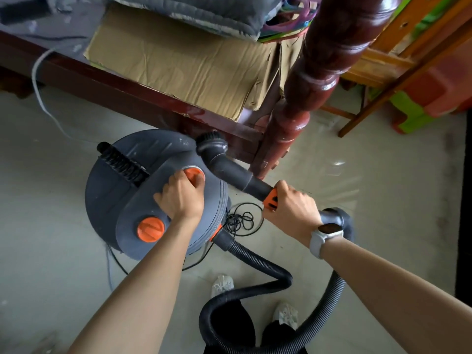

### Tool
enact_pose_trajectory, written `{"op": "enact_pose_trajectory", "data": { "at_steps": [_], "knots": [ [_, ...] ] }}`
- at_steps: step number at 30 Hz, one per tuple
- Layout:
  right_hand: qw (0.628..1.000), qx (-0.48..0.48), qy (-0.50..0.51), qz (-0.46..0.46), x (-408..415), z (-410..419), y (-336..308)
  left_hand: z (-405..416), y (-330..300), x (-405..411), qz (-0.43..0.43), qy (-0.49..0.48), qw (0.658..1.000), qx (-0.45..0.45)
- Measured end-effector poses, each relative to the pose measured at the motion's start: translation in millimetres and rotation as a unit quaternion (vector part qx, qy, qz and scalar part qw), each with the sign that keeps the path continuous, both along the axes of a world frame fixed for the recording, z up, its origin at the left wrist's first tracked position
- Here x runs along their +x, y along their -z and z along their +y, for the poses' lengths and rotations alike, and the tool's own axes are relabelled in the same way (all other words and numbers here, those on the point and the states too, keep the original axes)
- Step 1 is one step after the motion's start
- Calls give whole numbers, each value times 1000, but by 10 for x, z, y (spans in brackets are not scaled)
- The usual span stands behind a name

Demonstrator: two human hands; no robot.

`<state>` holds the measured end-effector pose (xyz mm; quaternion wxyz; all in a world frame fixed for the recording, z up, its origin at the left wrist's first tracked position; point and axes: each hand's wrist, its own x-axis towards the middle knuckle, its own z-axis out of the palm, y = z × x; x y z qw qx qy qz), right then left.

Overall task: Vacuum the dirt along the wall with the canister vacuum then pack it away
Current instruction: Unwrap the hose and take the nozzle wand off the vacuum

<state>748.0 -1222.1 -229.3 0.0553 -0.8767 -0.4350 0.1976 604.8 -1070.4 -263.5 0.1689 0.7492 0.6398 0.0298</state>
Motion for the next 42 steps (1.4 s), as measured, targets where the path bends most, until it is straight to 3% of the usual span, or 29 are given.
{"op": "enact_pose_trajectory", "data": {
  "at_steps": [4, 13, 18, 20, 25, 36, 42],
  "knots": [
    [997, 20, 61, -30, 154, -27, 8, -12, 26, -12, 11, 19, 1000, 14],
    [998, -19, 53, -13, 137, -181, 84, 44, -8, -54, 44, 67, 997, 14],
    [999, -19, 30, -8, 53, -202, 44, -176, -195, -421, -88, -25, 996, 20],
    [1000, -22, 19, 4, -7, -221, 40, -349, -230, -676, -96, -80, 992, 32],
    [999, -39, -8, 22, -179, -273, 81, -583, -116, -1071, -39, -185, 981, -45],
    [999, -37, -6, 18, -233, -375, 121, -420, -3, -1042, 60, -115, 989, -69],
    [999, -41, 11, 23, -211, -511, 102, -402, -36, -1108, 117, -25, 993, -18]
  ]
}}
